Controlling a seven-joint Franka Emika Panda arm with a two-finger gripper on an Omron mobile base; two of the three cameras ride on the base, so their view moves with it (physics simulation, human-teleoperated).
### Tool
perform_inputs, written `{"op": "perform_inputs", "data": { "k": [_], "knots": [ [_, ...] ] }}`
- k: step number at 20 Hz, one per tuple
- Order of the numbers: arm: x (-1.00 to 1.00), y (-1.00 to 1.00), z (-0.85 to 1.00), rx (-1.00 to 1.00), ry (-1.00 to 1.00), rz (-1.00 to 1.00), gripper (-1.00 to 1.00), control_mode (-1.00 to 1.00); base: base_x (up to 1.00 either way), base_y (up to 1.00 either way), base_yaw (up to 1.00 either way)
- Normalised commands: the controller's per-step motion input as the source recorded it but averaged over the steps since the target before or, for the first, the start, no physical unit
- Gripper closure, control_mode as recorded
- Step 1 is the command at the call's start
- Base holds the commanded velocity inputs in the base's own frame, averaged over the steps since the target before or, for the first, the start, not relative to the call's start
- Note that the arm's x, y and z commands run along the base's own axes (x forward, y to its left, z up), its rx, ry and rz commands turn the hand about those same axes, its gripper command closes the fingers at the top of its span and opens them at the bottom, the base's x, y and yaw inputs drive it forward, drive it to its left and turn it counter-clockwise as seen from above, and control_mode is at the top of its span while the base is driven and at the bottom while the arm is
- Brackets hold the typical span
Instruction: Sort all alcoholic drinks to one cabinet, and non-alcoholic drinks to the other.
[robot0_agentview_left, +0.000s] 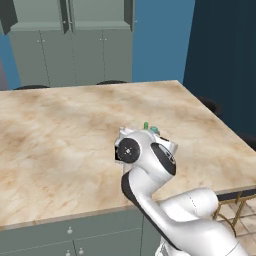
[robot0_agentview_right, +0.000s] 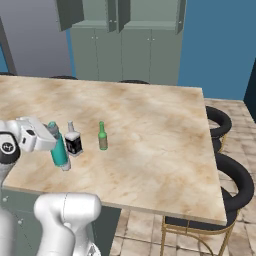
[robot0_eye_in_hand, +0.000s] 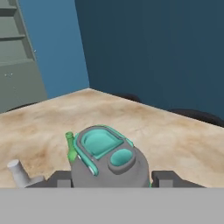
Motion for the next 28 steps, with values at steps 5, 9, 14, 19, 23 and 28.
{"op": "perform_inputs", "data": {
  "k": [5, 9, 14, 19, 23, 28],
  "knots": [
    [0.00, -0.02, 0.38, -0.02, 0.03, -0.04, 1.00, -1.00, 0.00, 0.00, 0.00],
    [0.00, 0.00, 0.16, 0.00, 0.00, -0.02, 1.00, -1.00, 0.00, 0.00, 0.00],
    [0.00, 0.00, 0.01, 0.00, 0.00, -0.04, 1.00, -1.00, 0.00, 0.00, 0.00],
    [-0.01, 0.00, 0.00, 0.00, 0.00, 0.00, 1.00, -1.00, 0.00, 0.00, 0.00],
    [-0.17, -0.17, 0.07, 0.00, 0.00, 0.00, 1.00, -1.00, 0.00, 0.00, 0.00],
    [-0.18, -0.20, 0.05, 0.00, -0.01, 0.00, 1.00, -1.00, 0.00, 0.00, 0.00]
  ]
}}
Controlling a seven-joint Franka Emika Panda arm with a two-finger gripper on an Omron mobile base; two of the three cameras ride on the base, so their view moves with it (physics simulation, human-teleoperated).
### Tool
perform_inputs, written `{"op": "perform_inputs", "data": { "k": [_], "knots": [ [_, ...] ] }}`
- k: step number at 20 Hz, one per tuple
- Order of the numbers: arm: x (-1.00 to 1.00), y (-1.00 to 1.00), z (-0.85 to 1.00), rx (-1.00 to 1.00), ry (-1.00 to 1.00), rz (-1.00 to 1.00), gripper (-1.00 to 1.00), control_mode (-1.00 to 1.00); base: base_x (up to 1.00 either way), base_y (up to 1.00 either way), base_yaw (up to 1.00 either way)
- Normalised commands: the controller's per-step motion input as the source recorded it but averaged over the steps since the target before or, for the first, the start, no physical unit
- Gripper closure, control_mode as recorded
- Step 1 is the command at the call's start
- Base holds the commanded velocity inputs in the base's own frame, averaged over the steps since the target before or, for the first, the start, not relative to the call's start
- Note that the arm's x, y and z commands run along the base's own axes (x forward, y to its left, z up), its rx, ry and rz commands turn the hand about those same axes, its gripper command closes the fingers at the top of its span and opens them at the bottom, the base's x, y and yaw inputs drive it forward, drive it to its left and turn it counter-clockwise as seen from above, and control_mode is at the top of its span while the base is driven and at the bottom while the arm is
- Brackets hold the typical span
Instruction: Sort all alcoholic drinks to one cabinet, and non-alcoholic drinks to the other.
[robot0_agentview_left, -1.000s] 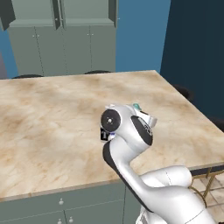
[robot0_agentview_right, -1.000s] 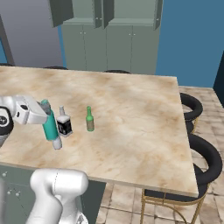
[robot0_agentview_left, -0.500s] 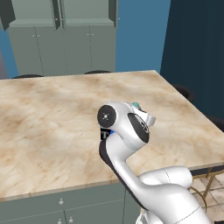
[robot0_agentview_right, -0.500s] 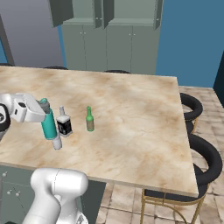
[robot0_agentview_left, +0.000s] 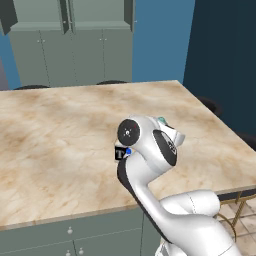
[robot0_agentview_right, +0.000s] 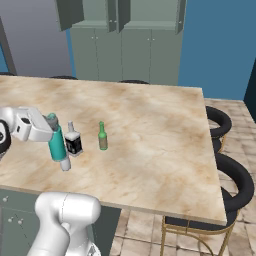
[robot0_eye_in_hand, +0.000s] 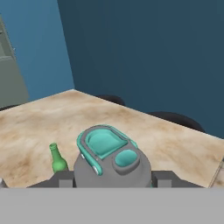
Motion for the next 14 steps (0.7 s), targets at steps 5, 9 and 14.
{"op": "perform_inputs", "data": {
  "k": [5, 9, 14],
  "knots": [
    [-0.03, -0.04, 0.02, 0.00, 0.00, 0.00, 1.00, 1.00, -0.20, -0.25, -0.02],
    [0.00, 0.00, 0.00, 0.00, 0.00, 0.00, 1.00, 1.00, -0.46, -0.52, -0.09],
    [0.00, 0.00, 0.00, 0.00, 0.00, 0.00, 1.00, 1.00, -0.47, -0.52, -0.11]
  ]
}}
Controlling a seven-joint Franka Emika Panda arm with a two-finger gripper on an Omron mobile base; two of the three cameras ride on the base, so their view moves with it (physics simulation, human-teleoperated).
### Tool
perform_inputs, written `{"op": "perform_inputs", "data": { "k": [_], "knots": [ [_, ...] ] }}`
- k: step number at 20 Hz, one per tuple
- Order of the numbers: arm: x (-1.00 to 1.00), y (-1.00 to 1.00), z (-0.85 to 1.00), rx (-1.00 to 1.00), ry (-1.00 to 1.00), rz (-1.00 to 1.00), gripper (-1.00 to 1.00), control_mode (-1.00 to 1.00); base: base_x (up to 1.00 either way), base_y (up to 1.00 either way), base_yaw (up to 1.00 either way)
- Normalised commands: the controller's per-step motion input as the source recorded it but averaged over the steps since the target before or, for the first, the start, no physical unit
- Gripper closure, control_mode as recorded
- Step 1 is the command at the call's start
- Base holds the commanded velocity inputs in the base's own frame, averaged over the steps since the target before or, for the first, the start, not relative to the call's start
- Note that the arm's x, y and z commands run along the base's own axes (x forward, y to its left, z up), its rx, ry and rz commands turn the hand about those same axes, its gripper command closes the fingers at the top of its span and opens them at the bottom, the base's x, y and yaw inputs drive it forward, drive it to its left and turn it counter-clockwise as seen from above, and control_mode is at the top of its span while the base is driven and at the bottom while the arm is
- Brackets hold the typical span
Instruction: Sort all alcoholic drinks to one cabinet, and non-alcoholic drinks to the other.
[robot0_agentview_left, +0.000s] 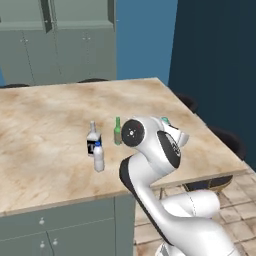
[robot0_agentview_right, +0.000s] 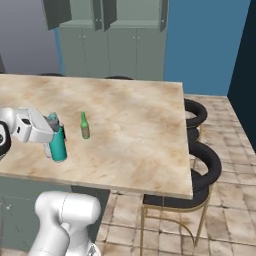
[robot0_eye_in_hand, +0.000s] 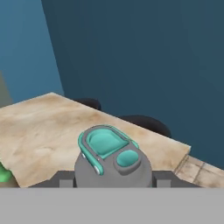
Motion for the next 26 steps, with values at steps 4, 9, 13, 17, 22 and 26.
{"op": "perform_inputs", "data": {
  "k": [4, 9, 13, 17, 22, 26],
  "knots": [
    [0.00, 0.00, 0.00, 0.00, 0.00, 0.00, 1.00, 1.00, -0.26, -0.54, -0.11],
    [0.00, 0.00, 0.00, 0.00, 0.00, 0.00, 1.00, 1.00, -0.05, -0.55, -0.08],
    [0.00, 0.00, 0.00, 0.00, 0.00, 0.00, 1.00, 1.00, 0.00, -0.69, -0.05],
    [0.00, 0.00, 0.00, 0.00, 0.00, 0.00, 1.00, 1.00, 0.00, -0.76, -0.02],
    [0.00, 0.00, 0.00, 0.00, 0.00, 0.00, 1.00, 1.00, 0.04, -0.78, 0.00],
    [0.00, 0.00, 0.00, 0.00, 0.00, 0.00, 1.00, 1.00, 0.21, -0.79, 0.00]
  ]
}}
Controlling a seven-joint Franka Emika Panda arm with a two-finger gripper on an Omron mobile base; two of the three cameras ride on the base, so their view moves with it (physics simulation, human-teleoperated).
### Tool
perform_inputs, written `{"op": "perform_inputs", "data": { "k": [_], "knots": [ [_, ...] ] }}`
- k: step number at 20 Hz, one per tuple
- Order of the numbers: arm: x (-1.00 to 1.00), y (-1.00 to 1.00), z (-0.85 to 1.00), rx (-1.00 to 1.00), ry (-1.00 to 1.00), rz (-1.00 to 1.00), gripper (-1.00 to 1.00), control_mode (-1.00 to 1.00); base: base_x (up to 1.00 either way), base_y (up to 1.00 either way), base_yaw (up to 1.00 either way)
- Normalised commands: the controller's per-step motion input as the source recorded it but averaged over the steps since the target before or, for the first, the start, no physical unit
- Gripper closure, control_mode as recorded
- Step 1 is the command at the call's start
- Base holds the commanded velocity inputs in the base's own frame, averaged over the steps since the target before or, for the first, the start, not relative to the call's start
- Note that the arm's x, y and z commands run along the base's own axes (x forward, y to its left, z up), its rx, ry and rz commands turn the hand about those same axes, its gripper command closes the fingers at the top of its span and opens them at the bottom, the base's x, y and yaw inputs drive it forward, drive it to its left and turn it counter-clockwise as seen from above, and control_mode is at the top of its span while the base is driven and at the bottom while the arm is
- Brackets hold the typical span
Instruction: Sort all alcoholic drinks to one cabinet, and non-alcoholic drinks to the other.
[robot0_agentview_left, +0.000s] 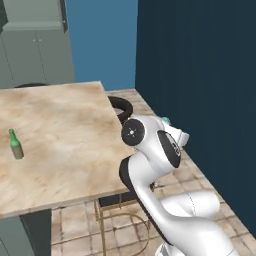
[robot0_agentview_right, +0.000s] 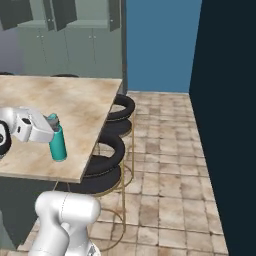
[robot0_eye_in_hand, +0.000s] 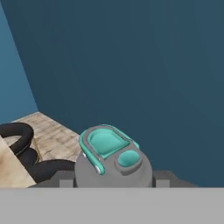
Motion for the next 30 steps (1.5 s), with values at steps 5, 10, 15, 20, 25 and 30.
{"op": "perform_inputs", "data": {
  "k": [5, 10, 15, 20, 25, 30],
  "knots": [
    [0.00, 0.00, 0.00, 0.00, 0.00, 0.00, 1.00, 1.00, 0.45, -0.72, 0.01],
    [0.00, 0.00, 0.00, 0.00, 0.00, 0.00, 1.00, 1.00, 0.68, -0.65, 0.08],
    [0.00, 0.00, 0.00, 0.00, 0.00, 0.00, 1.00, 1.00, 0.69, -0.65, 0.10],
    [0.00, 0.00, 0.00, 0.00, 0.00, 0.00, 1.00, 1.00, 0.72, -0.56, 0.12],
    [0.00, 0.00, 0.00, 0.00, 0.00, 0.00, 1.00, 1.00, 0.83, -0.42, 0.15],
    [0.00, 0.00, 0.00, 0.00, 0.00, 0.00, 1.00, 1.00, 0.91, -0.31, 0.19]
  ]
}}
